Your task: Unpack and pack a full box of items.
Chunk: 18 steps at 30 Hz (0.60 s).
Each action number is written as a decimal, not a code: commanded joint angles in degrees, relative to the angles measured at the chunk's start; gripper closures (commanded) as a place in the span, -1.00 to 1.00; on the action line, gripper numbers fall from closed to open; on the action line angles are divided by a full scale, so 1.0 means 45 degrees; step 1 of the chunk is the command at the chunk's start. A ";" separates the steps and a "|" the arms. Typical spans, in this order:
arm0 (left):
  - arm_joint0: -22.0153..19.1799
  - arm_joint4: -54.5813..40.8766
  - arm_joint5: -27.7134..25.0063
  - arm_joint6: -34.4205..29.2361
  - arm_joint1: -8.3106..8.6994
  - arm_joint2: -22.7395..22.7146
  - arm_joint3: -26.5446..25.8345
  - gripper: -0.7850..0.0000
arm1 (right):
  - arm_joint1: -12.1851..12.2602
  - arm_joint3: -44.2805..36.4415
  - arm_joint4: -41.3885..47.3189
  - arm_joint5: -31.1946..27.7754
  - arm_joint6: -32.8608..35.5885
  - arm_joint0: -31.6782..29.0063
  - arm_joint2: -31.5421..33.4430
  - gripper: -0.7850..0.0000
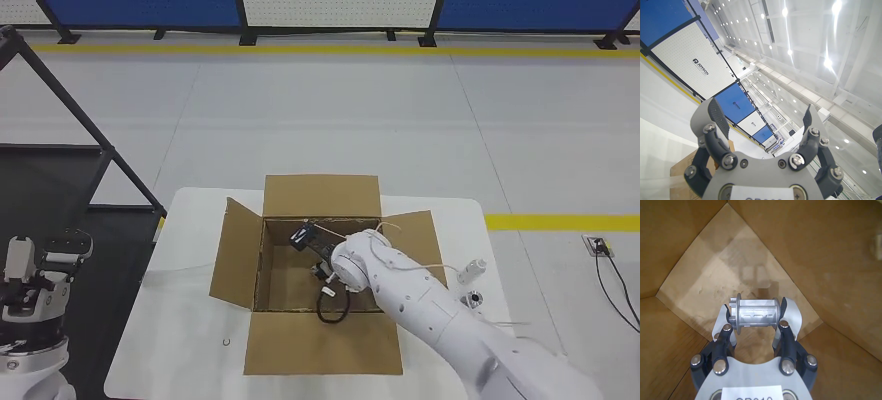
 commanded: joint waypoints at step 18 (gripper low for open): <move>0.0000 0.0000 0.0000 0.0000 0.0000 0.0000 0.0000 -1.00 | -0.1131 0.2297 -0.0128 -0.1206 -0.0727 0.0257 0.0487 -0.52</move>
